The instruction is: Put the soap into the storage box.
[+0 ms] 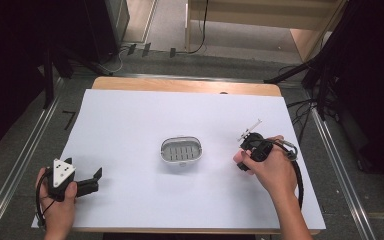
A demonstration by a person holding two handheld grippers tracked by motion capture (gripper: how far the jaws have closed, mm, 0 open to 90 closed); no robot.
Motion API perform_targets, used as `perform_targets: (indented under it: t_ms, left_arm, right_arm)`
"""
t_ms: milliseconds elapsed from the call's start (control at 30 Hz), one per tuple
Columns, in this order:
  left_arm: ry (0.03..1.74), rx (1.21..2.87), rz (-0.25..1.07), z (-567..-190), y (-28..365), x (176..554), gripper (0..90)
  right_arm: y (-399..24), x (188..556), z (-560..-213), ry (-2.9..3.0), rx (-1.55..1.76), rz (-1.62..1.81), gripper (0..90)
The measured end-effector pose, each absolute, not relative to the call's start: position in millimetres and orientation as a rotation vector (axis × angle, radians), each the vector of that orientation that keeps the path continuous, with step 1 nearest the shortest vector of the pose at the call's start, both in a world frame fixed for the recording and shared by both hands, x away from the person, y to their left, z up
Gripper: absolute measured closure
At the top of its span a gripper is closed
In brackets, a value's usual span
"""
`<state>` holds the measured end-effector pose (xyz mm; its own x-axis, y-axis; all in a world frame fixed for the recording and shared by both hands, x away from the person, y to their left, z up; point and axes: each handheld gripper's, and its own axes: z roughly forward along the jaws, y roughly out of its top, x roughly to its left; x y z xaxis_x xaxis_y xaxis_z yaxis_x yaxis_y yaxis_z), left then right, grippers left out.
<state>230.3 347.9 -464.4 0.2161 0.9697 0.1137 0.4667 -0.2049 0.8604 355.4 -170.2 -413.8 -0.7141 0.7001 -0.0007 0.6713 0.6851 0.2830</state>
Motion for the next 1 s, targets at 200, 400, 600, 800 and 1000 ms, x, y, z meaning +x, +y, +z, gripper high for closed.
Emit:
perform_targets:
  t_ms: [200,400,600,800,1000]
  left_arm:
    - [1.335,1.785,0.901,-464,348,230,0.0]
    - [1.336,1.785,0.901,-464,348,230,0.0]
    - [1.336,1.785,0.901,-464,348,230,0.0]
    - [1.335,1.785,0.9,-464,348,230,0.0]
    - [1.335,1.786,0.898,-464,349,230,0.0]
  right_arm:
    - [-153,359,-397,2.83,0.982,0.424,38.8]
    - [-134,364,-386,2.887,0.789,0.439,38.8]
    - [-121,370,-378,2.907,0.681,0.471,38.8]
    - [-111,375,-373,2.915,0.573,0.509,38.8]
    - [-95,378,-370,2.939,0.491,0.512,38.8]
